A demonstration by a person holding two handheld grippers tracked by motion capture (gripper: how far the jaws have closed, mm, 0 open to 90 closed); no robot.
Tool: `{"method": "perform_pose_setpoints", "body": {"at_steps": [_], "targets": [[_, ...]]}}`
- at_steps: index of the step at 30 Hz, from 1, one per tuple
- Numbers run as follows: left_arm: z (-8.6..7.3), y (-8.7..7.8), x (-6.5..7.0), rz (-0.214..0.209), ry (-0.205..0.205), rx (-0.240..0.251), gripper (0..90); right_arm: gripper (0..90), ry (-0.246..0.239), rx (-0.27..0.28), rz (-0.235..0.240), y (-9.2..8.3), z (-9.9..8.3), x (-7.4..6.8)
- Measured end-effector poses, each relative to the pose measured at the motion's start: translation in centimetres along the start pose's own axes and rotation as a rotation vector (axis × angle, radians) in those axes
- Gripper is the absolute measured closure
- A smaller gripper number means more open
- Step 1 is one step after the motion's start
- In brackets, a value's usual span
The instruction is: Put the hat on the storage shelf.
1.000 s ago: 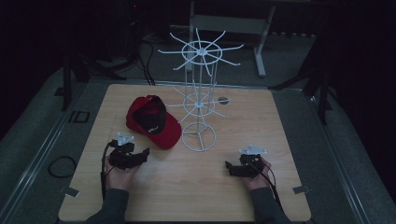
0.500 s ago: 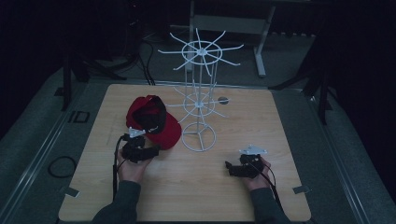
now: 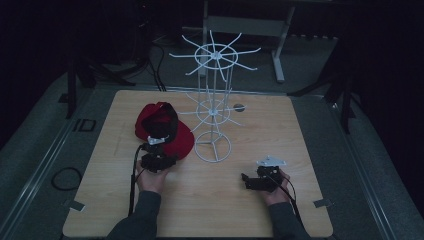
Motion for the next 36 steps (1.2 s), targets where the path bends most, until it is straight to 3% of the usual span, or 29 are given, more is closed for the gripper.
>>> {"method": "perform_pose_setpoints", "body": {"at_steps": [6,11,14,22,32,36], "targets": [[0.2,-1.1,-1.5,0.025,-0.006,0.015,62.6,13.3,-0.002,0.000,0.001,0.0,0.0,0.0],[0.6,-1.8,-3.4,0.049,-0.042,0.037,66.3,13.3,-0.002,0.000,0.001,0.0,0.0,0.0],[0.9,-1.8,-4.0,0.041,-0.074,0.042,64.9,13.3,-0.002,0.000,0.001,0.0,0.0,0.0],[1.2,0.6,-3.7,-0.032,-0.096,-0.007,56.1,13.3,-0.002,0.000,0.001,0.0,0.0,0.0],[1.6,2.7,-3.7,-0.074,-0.153,-0.022,54.9,13.3,-0.004,0.001,0.002,0.0,0.0,0.0],[1.6,3.4,-3.6,-0.070,-0.156,-0.034,57.3,13.3,-0.004,0.000,0.002,0.0,0.0,0.0]]}}
Point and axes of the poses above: each handheld gripper's, and its own axes: y roughly forward along the jaws, z roughly out of its top, x roughly to its right, the point moved 8 cm from there along y, roughly forward along the jaws, and after that the axes turned 15 degrees about -y, right-handed, at the moved point
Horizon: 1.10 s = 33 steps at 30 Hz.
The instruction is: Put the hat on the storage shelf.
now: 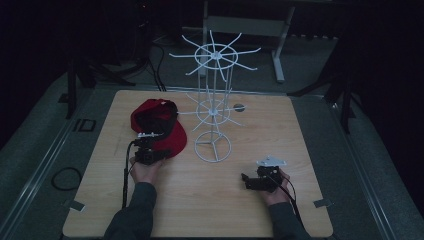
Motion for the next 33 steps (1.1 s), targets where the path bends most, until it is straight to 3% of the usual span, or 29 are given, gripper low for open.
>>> {"method": "perform_pose_setpoints", "body": {"at_steps": [5,9,18,22,26,33], "targets": [[0.2,0.5,0.2,0.011,0.020,0.014,58.2,13.3,0.000,0.000,0.001,0.0,0.0,0.0],[0.4,0.5,0.3,-0.040,0.007,0.011,65.1,13.3,0.000,0.000,0.001,0.0,0.0,0.0],[0.4,-0.2,0.9,-0.081,0.039,0.025,79.9,13.3,-0.002,0.000,0.003,0.0,0.0,0.0],[0.3,-0.4,1.3,-0.071,0.088,0.044,84.3,13.3,-0.002,0.000,0.003,0.0,0.0,0.0],[0.2,-0.5,1.2,-0.089,0.059,0.055,84.5,13.3,-0.002,0.000,0.003,0.0,0.0,0.0],[0.2,-0.9,1.1,-0.103,0.057,0.088,84.7,13.3,-0.003,0.001,0.004,0.0,0.0,0.0]]}}
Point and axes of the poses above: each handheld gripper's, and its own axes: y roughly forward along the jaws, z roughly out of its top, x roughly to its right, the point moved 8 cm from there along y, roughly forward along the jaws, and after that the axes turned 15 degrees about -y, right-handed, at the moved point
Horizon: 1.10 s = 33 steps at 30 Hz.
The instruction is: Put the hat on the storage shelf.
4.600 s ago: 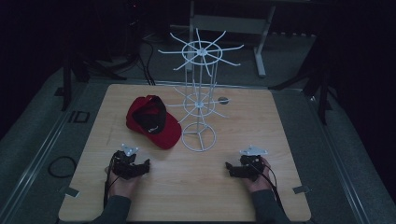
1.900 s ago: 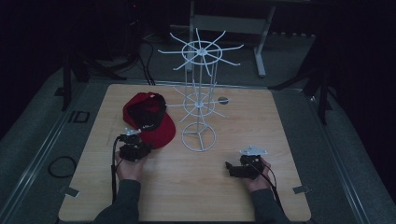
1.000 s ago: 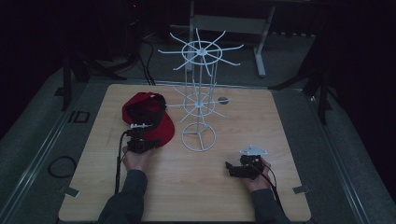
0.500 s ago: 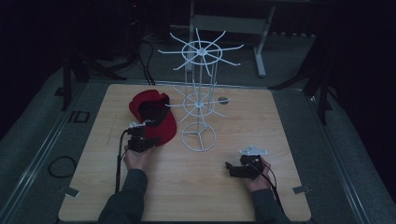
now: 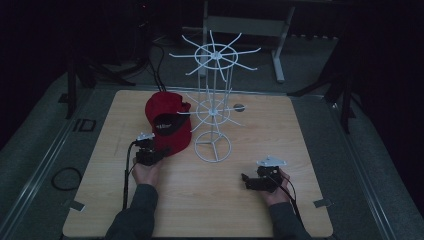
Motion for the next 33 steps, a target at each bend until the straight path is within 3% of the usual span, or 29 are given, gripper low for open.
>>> {"method": "perform_pose_setpoints", "body": {"at_steps": [12,25,33], "targets": [[1.0,-2.4,0.8,-0.085,0.008,0.070,84.6,13.3,0.000,0.000,0.000,0.0,0.0,0.0],[2.4,-4.8,1.1,-0.101,0.005,0.136,84.4,13.3,0.000,0.000,0.001,0.0,0.0,0.0],[3.3,-6.1,1.6,-0.084,0.014,0.178,84.4,13.3,-0.002,0.002,0.001,0.0,0.0,0.0]]}}
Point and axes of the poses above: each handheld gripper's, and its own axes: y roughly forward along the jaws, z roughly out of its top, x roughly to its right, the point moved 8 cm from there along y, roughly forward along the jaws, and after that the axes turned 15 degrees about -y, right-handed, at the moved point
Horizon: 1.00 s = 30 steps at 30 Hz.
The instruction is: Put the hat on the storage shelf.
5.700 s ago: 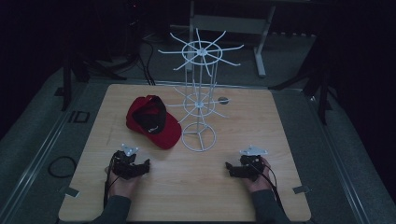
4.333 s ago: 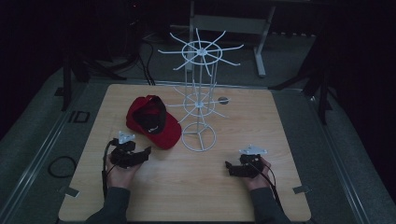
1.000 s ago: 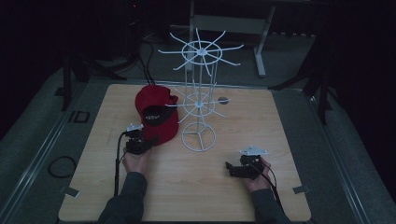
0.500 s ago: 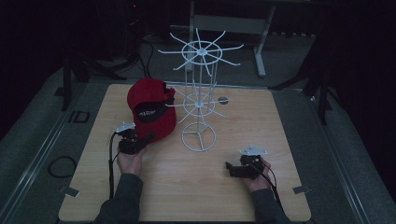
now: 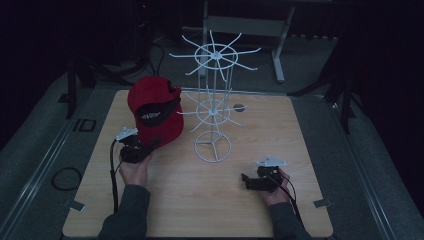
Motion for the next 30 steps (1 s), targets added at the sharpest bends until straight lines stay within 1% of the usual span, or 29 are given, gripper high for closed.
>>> {"method": "perform_pose_setpoints", "body": {"at_steps": [4,6,12,18,21,28,30], "targets": [[0.4,-0.5,0.2,-0.003,0.002,0.014,84.4,13.3,-0.002,0.000,0.001,0.0,0.0,0.0],[0.6,-0.8,0.4,-0.007,-0.006,0.021,84.3,13.3,-0.002,0.000,0.001,0.0,0.0,0.0],[1.0,-1.2,0.6,-0.013,-0.010,0.025,84.3,13.3,-0.003,0.000,0.001,0.0,0.0,0.0],[1.6,-1.7,1.0,-0.029,-0.013,0.041,84.2,13.3,-0.002,0.001,0.002,0.0,0.0,0.0],[1.9,-2.0,1.3,-0.031,-0.011,0.047,84.3,13.3,-0.001,0.001,0.002,0.0,0.0,0.0],[2.7,-2.6,1.7,-0.033,-0.005,0.073,84.2,13.3,0.000,0.002,0.001,0.0,0.0,0.0],[2.9,-2.8,1.8,-0.033,-0.012,0.084,84.2,13.3,0.000,0.002,0.001,0.0,0.0,0.0]]}}
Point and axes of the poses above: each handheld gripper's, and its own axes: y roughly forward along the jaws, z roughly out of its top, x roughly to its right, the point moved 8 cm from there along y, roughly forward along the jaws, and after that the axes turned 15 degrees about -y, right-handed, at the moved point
